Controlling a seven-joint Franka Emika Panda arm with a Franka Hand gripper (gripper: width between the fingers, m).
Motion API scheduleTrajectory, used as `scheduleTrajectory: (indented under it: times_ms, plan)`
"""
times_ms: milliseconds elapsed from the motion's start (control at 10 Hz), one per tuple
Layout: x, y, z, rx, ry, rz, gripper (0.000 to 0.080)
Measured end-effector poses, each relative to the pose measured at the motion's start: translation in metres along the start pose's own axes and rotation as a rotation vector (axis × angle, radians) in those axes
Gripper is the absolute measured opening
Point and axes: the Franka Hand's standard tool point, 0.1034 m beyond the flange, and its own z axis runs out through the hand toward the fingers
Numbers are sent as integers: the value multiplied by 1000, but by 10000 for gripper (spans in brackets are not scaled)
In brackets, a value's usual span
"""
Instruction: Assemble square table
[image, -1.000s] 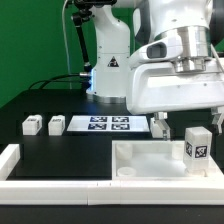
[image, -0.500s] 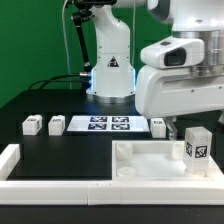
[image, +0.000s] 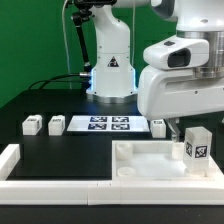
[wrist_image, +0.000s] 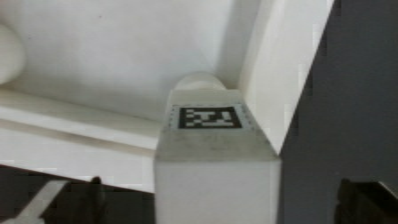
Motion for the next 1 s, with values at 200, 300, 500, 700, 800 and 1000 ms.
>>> scheduleTrajectory:
  times_ms: [200, 300, 500, 700, 800, 1000]
  plan:
    - [-1, 6, 5, 0, -5, 9, 649]
    - [-1, 5, 5, 0, -5, 9, 649]
    - [-1, 5, 5, 0, -5, 26, 559]
    - [-1, 4, 5, 2, -6, 160, 291]
    - [-1, 3, 5, 2, -6, 198, 291]
    - [-1, 3, 6, 4, -1, 362, 291]
